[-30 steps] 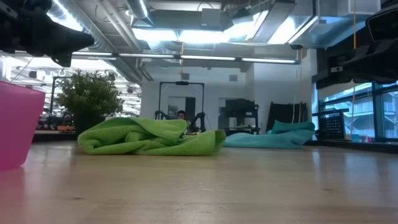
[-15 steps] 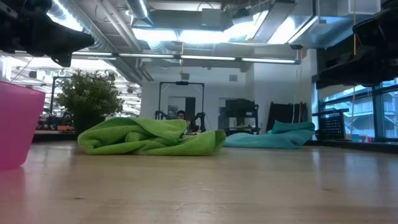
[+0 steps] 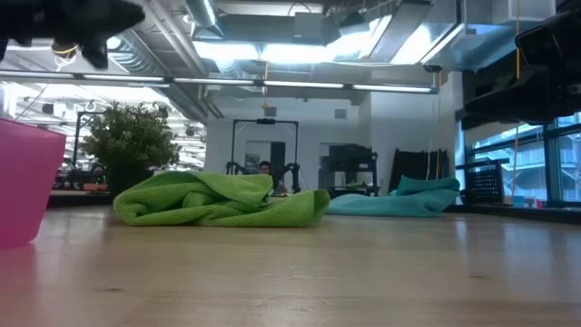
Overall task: Roll microfiber towels into tight, uniform cylinder then place into a basket
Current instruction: Roll the microfiber green towel
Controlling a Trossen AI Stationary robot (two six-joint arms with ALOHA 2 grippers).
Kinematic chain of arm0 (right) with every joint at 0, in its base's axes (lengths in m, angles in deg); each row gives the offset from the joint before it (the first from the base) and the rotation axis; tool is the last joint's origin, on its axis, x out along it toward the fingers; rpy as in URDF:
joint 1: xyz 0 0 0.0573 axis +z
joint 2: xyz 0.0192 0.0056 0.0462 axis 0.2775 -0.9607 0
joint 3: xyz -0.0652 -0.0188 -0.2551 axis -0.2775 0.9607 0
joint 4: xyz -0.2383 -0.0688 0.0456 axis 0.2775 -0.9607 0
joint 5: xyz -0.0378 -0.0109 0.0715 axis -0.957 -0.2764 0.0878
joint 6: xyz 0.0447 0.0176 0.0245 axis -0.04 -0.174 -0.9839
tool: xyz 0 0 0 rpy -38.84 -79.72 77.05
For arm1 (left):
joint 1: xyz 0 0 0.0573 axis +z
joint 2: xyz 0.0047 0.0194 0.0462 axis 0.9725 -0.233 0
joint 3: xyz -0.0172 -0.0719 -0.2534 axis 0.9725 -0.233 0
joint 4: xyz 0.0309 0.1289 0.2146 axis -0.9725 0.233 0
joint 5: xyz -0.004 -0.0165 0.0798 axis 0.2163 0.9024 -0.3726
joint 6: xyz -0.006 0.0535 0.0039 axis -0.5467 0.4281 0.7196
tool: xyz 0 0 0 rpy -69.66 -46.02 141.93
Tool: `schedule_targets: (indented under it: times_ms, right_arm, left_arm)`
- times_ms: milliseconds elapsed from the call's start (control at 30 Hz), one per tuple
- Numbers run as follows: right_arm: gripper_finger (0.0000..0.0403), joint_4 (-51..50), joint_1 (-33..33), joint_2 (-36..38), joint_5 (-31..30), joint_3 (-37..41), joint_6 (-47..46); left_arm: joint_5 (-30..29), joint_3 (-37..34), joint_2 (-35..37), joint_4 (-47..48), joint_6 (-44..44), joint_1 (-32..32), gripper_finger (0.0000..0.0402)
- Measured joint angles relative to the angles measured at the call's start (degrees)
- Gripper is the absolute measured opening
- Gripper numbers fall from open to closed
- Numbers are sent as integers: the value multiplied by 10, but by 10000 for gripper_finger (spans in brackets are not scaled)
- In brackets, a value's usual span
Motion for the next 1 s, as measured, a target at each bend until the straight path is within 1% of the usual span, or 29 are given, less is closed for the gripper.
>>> schedule_targets:
  times_ms: [67,133,233,367,467,567,667,800,867,1000]
  right_arm:
    - [6,4,0,0,-1,0,5]
    - [6,13,0,0,-16,0,6]
    - [6,32,0,0,-60,0,7]
    - [6,66,0,0,-118,0,7]
    - [6,87,0,0,-126,0,7]
    - [6,114,0,0,-126,0,7]
    - [6,152,0,0,-126,0,13]
    - [6,201,0,0,-132,0,65]
    - [6,221,0,0,-157,0,90]
    - [6,245,0,0,-210,0,108]
  left_arm:
    - [1,39,-9,39,4,8,27]
    - [3,86,-23,95,-2,13,27]
    - [4,161,-55,178,-23,20,27]
    - [3,260,-119,263,-31,32,27]
    - [-1,324,-166,316,-37,46,27]
    - [-2,378,-208,375,-75,65,27]
    - [6,419,-243,438,-132,86,27]
    - [48,457,-278,504,-176,117,27]
    - [78,468,-292,528,-194,134,27]
    - [120,477,-308,531,-199,166,27]
